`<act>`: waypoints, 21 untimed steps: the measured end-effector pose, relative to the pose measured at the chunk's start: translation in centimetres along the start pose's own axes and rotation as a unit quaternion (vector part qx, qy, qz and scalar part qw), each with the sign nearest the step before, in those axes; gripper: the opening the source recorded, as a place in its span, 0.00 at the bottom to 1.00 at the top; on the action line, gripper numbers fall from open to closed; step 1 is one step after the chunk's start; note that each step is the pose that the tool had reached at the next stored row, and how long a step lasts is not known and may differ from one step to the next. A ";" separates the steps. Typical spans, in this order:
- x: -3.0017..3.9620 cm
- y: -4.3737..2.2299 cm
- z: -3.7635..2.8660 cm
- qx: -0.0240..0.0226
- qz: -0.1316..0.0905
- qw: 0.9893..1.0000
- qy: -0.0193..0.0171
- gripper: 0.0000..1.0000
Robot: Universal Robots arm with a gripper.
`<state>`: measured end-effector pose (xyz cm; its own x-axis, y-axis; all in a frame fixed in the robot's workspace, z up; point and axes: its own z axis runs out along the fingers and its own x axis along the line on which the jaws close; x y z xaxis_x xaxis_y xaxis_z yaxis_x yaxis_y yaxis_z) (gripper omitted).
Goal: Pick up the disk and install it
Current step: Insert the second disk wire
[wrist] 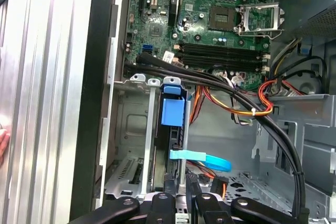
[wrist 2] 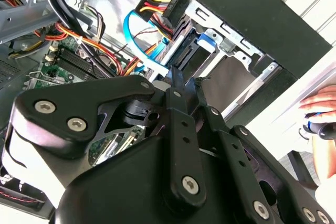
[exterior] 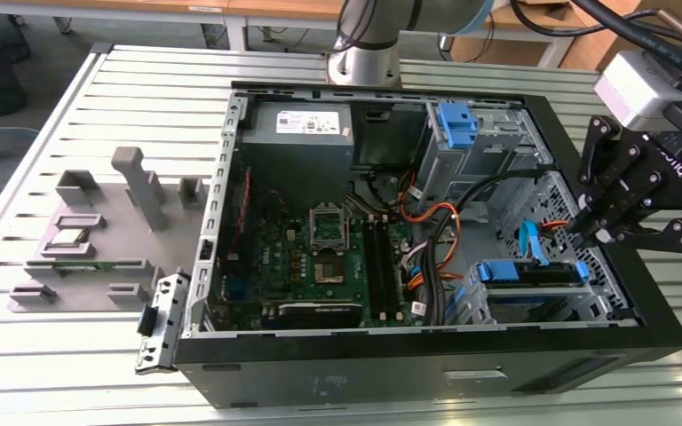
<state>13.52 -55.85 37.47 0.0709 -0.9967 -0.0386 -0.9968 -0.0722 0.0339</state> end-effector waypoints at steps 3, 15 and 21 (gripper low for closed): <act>0.02 -0.34 -0.01 0.000 0.000 1.000 0.000 0.23; -0.58 -1.81 0.20 0.000 0.000 1.000 0.000 0.23; -0.70 -2.06 0.26 0.000 0.000 1.000 0.000 0.23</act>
<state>15.51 -55.00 37.17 0.0709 -0.9967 -0.0386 -0.9968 -0.0722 0.0338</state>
